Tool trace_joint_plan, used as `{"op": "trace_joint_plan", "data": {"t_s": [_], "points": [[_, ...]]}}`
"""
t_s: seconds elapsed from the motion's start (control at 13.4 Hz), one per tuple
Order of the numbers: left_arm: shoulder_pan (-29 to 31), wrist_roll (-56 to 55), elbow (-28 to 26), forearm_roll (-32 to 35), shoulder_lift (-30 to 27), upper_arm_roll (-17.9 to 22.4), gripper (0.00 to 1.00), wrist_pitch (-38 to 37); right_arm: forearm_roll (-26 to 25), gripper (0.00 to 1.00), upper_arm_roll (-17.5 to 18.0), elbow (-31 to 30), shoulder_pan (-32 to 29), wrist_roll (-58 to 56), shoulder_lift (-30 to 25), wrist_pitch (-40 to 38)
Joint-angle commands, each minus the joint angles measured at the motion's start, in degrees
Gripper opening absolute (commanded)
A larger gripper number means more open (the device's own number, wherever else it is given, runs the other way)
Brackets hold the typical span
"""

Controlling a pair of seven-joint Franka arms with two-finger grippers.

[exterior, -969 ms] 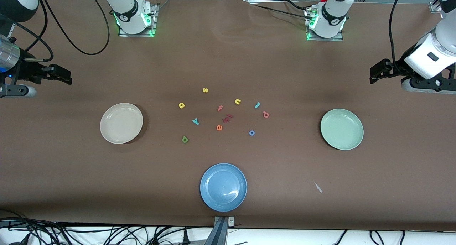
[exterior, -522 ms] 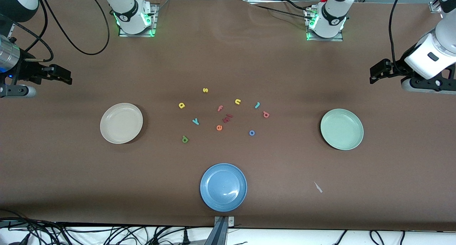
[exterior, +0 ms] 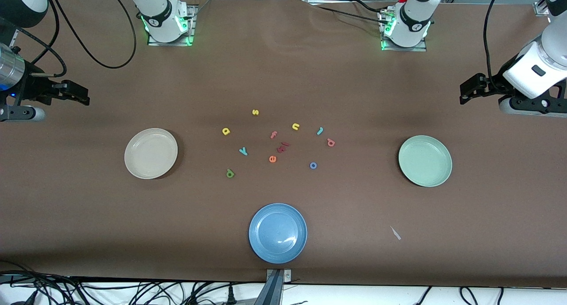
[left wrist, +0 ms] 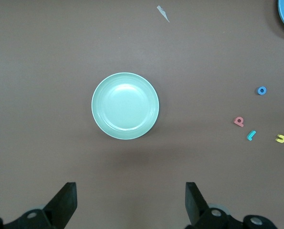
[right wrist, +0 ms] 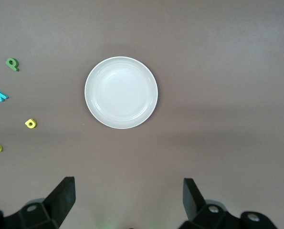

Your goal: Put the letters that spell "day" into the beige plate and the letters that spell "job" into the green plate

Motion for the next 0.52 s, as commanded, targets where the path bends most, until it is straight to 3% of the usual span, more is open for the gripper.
{"op": "trace_joint_plan", "data": {"t_s": [0.0, 0.45], "points": [[0.33, -0.36, 1.63, -0.29, 0.85, 0.13, 1.00, -0.39, -0.06, 1.00, 0.50, -0.08, -0.65, -1.04, -0.17, 0.03], [1.04, -0.36, 1.63, -0.03, 1.03, 0.13, 1.00, -0.31, -0.15, 1.00, 0.50, -0.08, -0.65, -0.95, -0.17, 0.03]]}}
